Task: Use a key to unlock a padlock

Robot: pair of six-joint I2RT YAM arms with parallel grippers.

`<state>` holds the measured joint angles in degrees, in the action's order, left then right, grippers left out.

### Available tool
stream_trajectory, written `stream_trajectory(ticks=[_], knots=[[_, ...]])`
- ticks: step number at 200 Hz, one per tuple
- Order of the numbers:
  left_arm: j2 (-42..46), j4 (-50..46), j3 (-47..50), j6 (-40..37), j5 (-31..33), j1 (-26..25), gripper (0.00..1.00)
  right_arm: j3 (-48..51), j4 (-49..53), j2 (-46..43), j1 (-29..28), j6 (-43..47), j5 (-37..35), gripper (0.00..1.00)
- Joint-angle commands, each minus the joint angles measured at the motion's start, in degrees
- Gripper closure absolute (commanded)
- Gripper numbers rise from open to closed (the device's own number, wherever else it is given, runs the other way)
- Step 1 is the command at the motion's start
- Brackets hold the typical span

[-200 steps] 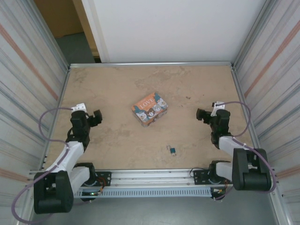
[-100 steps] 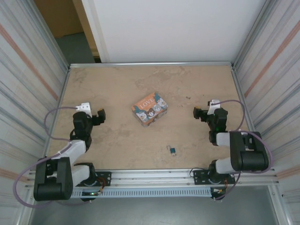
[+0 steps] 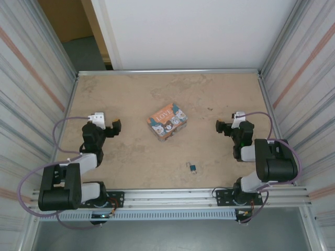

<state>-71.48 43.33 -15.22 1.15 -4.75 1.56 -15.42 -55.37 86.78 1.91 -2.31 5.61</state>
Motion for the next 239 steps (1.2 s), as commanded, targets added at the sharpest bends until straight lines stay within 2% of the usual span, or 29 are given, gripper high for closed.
stream_trajectory(ticks=[1,89,146,181,208,222,239], knots=[[-0.63,4.39,0.32,-1.98,-1.58,0.46,0.02,-1.31,-1.49,0.48,0.38,0.48,1.05,0.01],[-4.78,14.29,3.35,-3.30,-3.07,0.46,0.01,-0.32,-3.13,0.29,0.74,0.37,2.02,0.01],[-17.36,32.67,6.12,-3.80,-4.37,0.46,0.01,0.02,-3.46,0.17,0.97,0.28,2.30,0.01],[-14.63,23.47,3.06,-4.13,-5.24,0.46,0.01,1.18,-5.63,0.05,0.93,0.26,2.23,0.01],[-14.48,11.19,-3.34,-3.72,-3.96,0.46,0.01,1.93,-7.10,0.13,0.90,0.02,1.80,0.01],[-14.84,1.72,-8.35,-3.89,-3.59,0.43,0.01,2.04,-7.26,0.11,0.85,0.09,1.69,0.01],[-15.33,2.45,-8.31,-4.55,-1.79,-0.86,0.01,1.83,-7.00,0.21,0.84,0.03,1.44,0.01]])
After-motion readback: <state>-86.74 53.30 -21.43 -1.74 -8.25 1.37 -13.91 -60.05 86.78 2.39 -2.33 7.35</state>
